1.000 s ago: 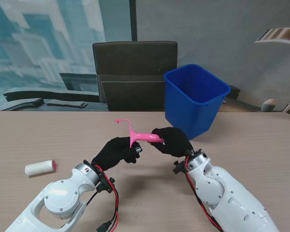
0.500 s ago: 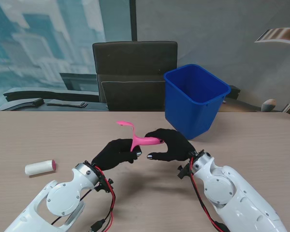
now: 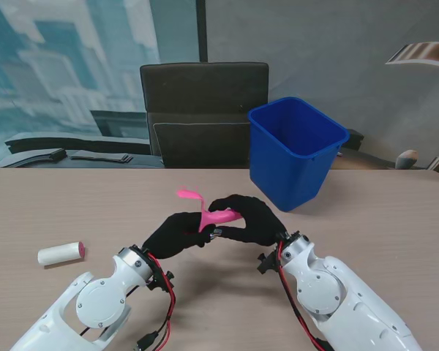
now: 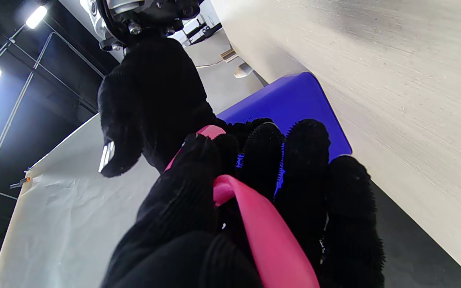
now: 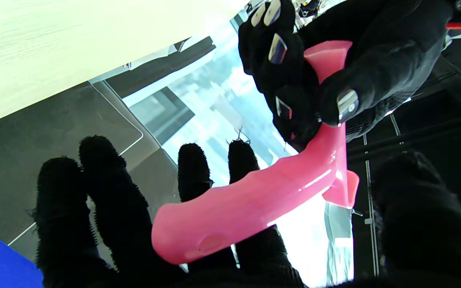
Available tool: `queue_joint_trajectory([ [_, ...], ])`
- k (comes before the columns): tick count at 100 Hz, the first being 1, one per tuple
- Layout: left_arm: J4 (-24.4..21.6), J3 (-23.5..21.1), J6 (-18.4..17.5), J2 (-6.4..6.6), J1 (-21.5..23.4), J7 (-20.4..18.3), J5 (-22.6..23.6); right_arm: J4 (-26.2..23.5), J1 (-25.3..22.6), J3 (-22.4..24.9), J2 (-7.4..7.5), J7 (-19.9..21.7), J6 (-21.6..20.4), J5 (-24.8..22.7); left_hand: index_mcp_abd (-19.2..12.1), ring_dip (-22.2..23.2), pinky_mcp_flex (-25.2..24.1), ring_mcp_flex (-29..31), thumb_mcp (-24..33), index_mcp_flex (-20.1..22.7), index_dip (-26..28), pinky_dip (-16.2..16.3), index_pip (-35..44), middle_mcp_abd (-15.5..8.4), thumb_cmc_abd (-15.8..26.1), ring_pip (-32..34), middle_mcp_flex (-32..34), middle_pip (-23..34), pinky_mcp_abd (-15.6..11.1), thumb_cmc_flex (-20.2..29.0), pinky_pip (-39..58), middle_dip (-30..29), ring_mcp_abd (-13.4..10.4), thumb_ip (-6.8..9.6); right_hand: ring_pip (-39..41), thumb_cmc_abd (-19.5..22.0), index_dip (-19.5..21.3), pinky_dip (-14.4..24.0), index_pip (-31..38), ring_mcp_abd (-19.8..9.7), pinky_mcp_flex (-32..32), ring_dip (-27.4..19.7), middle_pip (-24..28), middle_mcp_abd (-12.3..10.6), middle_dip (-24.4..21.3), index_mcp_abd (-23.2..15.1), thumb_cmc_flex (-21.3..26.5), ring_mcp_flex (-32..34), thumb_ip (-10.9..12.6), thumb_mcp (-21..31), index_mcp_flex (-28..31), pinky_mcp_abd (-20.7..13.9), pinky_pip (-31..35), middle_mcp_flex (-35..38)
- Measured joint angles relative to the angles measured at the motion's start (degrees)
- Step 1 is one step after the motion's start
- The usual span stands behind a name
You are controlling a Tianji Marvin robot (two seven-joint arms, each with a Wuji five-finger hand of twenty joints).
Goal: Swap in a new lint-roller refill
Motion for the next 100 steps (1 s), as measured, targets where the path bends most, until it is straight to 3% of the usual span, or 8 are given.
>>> queue_joint_trajectory([
  [14, 0.1, 0.1, 0.0, 0.02, -0.1, 0.0, 0.3, -0.4, -0.3, 0.0, -0.55, -4.2, 1.9, -4.0, -0.2, 0.0, 0.0, 0.0, 0.0, 0.0, -0.3, 0.0, 0.0, -0.1, 0.0, 0.0, 0.0, 0.0, 0.0, 0.0, 0.0, 0.0, 0.0, 0.00, -0.5, 0.0, 0.0, -0.9, 0.0, 0.0, -3.3, -0.5, 0.1, 0.0, -0.1, 0.0, 0.3, -2.6, 0.0, -2.1, 0.0, 0.0, -1.5, -0.7],
  [25, 0.0, 0.1, 0.1, 0.01, 0.0, 0.1, 0.3, -1.0, -0.9, 1.0, -0.74, -4.2, 2.2, -5.0, -0.4, 0.0, 0.0, 0.0, 0.0, 0.0, -0.3, 0.0, 0.0, -0.1, 0.0, 0.0, 0.0, 0.0, -0.1, 0.0, 0.0, 0.0, 0.0, 0.00, -0.5, 1.4, 0.0, -2.3, 0.0, 0.0, -6.0, -1.1, 0.2, 0.0, -0.6, 0.0, 2.0, -5.3, 0.0, -5.3, 0.0, 0.0, -2.3, -1.3],
  [33, 0.0, 0.0, 0.0, 0.01, 0.1, 0.1, 0.4, -1.5, -1.4, 2.0, -0.75, -4.6, 2.6, -6.7, -0.5, 0.0, 0.0, 0.0, 0.1, 0.0, -0.3, 0.0, 0.0, -0.1, 0.1, 0.0, 0.0, 0.0, -0.1, 0.0, 0.0, 0.0, 0.0, 0.00, -0.6, 1.4, 0.0, -2.9, 0.0, -0.1, -7.2, -1.4, 0.2, 0.0, -0.6, 0.0, 2.4, -6.8, 1.4, -5.3, 0.0, 0.0, -2.4, -1.5],
  [64, 0.0, 0.0, -0.3, 0.08, 0.0, -0.4, 0.8, -3.1, -3.1, 5.3, -0.27, -5.4, 3.4, -9.3, -0.7, 0.0, 0.0, 0.0, 0.1, 0.0, -0.3, -0.1, 0.0, -0.4, 0.1, 0.5, 0.1, 0.0, -0.1, 0.0, 0.4, 0.1, -0.1, 0.00, -1.3, 2.1, 0.0, -3.1, 0.0, -0.1, -9.4, -2.0, 0.2, 0.0, -0.7, 0.0, 2.4, -8.4, 1.4, -6.6, 0.0, 0.0, -3.7, -2.0],
  [78, 0.1, 0.3, -0.4, 0.11, -0.1, -0.2, 1.5, -3.6, -3.4, 5.3, -0.17, -5.3, 4.0, -7.0, -0.7, 0.4, 0.0, 0.0, 0.1, 0.0, -0.3, -0.1, 0.0, -0.4, 0.1, 0.5, 0.1, 0.0, -0.1, 0.0, 0.5, 0.1, -0.1, 0.00, -1.8, 3.7, 0.0, -3.6, -0.4, -0.1, -9.7, -2.1, 0.0, 0.1, -0.7, 0.2, 2.4, -9.0, 1.4, -6.7, 0.0, 0.0, -4.4, -3.7],
  [91, 0.6, 1.2, -0.5, 0.10, -0.5, 2.9, 7.8, -4.0, -3.3, 3.4, -0.11, -4.1, 3.9, -2.9, -0.7, 0.5, 0.6, 0.8, 0.1, 0.0, -0.4, -0.1, 0.0, -0.4, 0.1, 0.5, 0.7, 0.0, -0.2, 0.6, 0.6, 0.2, -0.4, 0.00, -1.8, 4.4, -0.1, -3.6, -1.1, -0.1, -9.4, -2.2, 0.0, 0.2, -0.7, 1.5, 3.1, -9.0, 1.4, -7.4, 0.0, 0.1, -4.4, -3.8],
  [100, 0.9, 1.5, -0.5, 0.02, -0.7, 4.1, 8.9, -4.1, -2.9, 1.3, -0.13, -2.6, 3.7, -0.9, -0.7, 0.5, 0.6, 0.8, 0.1, 0.0, -0.4, -0.1, 0.0, -0.5, 0.1, 0.6, 0.9, 0.0, -0.2, 0.6, 0.6, 0.2, -0.4, -0.01, -1.8, 4.4, -0.1, -3.6, -1.2, -0.1, -7.9, -2.2, -0.3, 0.8, -0.8, 1.8, 3.9, -8.6, 2.0, -7.9, 0.0, 0.1, -4.4, -3.8],
])
